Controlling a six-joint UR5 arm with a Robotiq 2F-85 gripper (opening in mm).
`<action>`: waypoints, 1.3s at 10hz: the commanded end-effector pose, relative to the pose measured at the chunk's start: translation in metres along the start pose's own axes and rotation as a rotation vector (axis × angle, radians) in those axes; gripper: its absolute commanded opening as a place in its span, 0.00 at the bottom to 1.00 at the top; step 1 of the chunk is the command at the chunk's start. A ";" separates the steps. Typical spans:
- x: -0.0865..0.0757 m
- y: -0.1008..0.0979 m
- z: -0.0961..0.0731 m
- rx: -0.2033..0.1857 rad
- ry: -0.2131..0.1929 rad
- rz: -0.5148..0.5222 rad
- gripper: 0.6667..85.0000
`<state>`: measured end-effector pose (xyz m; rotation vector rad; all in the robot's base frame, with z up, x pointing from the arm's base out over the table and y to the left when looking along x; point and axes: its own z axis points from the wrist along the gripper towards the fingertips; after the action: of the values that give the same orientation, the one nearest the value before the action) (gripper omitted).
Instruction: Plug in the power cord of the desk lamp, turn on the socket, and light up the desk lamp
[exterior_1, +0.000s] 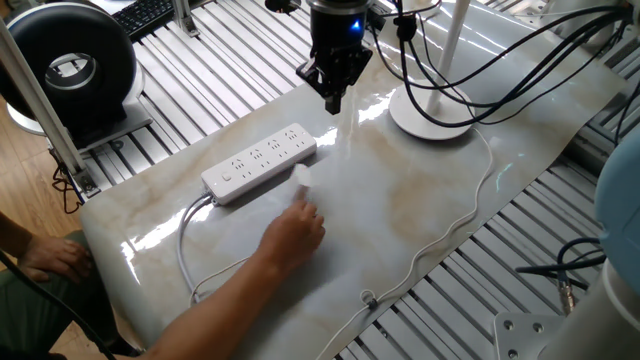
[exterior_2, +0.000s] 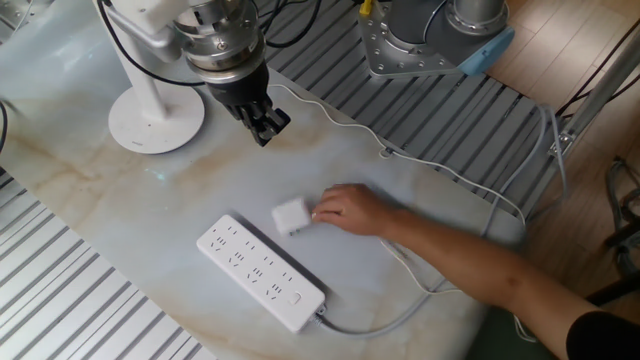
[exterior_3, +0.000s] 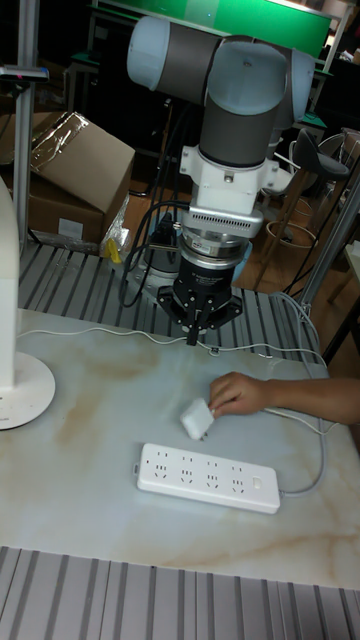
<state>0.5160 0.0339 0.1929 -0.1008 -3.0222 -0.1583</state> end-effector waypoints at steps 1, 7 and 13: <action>-0.001 0.007 -0.002 -0.018 -0.001 0.014 0.00; -0.001 0.015 -0.007 -0.041 -0.004 0.043 0.00; -0.005 0.013 -0.004 -0.036 -0.015 0.037 0.00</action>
<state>0.5198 0.0444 0.1977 -0.1650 -3.0236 -0.1947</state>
